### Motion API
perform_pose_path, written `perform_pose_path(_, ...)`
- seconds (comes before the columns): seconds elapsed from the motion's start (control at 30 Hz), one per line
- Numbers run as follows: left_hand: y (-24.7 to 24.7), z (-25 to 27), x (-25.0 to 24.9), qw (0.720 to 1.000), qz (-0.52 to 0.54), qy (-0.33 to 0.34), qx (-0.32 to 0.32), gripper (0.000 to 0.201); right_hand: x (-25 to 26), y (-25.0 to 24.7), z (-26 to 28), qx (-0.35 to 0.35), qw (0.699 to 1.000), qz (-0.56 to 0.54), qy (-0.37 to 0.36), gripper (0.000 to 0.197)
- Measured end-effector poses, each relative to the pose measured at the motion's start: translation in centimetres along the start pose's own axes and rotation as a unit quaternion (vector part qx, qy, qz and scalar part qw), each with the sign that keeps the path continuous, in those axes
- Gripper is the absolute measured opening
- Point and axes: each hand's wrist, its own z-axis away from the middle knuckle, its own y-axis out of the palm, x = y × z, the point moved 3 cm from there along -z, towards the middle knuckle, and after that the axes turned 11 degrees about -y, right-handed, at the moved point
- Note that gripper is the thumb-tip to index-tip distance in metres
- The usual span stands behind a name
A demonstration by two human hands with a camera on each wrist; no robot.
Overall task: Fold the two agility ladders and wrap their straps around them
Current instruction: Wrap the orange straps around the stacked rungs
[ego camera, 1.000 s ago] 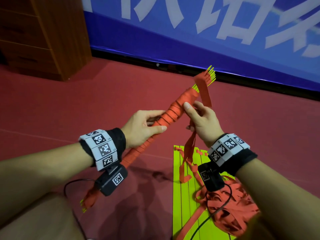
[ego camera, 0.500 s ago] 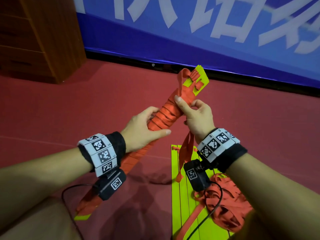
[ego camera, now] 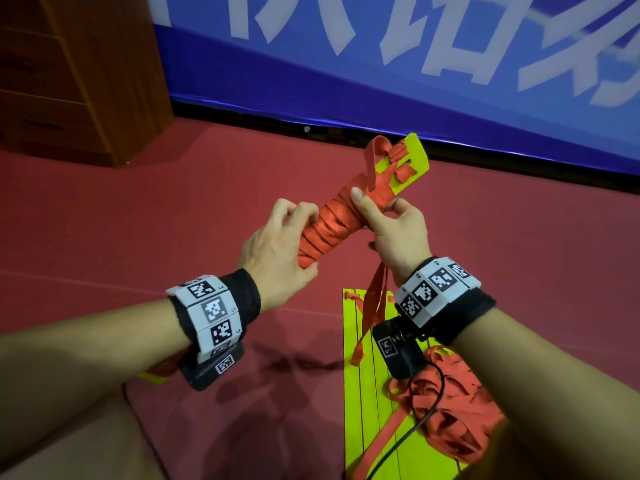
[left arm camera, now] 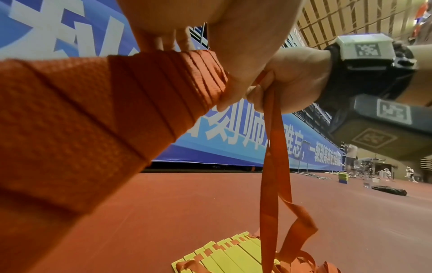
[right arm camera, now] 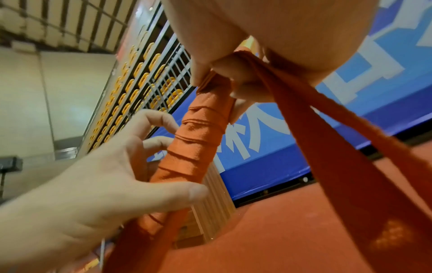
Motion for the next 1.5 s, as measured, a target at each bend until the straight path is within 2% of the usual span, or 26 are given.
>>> perform_pose_path(0.2, -0.4, -0.1, 0.3, 0.998, 0.055, 0.001, -0.028, 0.061, 0.3, -0.5, 0.2, 0.029, 0.999, -0.006, -0.035, 0.048)
perform_pose_path(0.33, -0.5, -0.2, 0.3, 0.996, 0.085, -0.004, -0.025, 0.054, 0.0, -0.8, 0.1, 0.032, 0.999, -0.014, -0.039, 0.035)
perform_pose_path(0.5, -0.8, -0.3, 0.3, 0.993, 0.112, -0.008, -0.023, 0.049, 0.1, -1.1, 0.1, 0.057, 0.996, -0.027, -0.057, 0.03)
perform_pose_path(0.83, -1.3, -0.3, 0.3, 0.979, 0.19, -0.073, 0.012, 0.049, -0.6, -1.2, -0.1, 0.084, 0.993, -0.033, -0.076, 0.015)
perform_pose_path(1.07, -0.8, -0.5, 0.6, 0.954, 0.272, -0.109, 0.064, 0.05, -0.4, -1.2, -0.1, 0.086, 0.993, -0.056, -0.062, 0.018)
perform_pose_path(1.23, -0.3, -0.6, 0.6, 0.935, 0.314, -0.122, 0.113, 0.051, -1.0, -1.2, -0.4, 0.107, 0.993, -0.04, -0.034, 0.039)
perform_pose_path(1.37, 0.2, -0.5, 0.6, 0.901, 0.37, -0.147, 0.175, 0.049, -1.0, -1.0, -0.1, 0.131, 0.989, -0.056, -0.026, 0.026)
perform_pose_path(1.5, 0.6, -0.4, 0.1, 0.862, 0.427, -0.175, 0.209, 0.041, -0.9, -0.9, -0.1, 0.137, 0.987, -0.088, 0.006, 0.023)
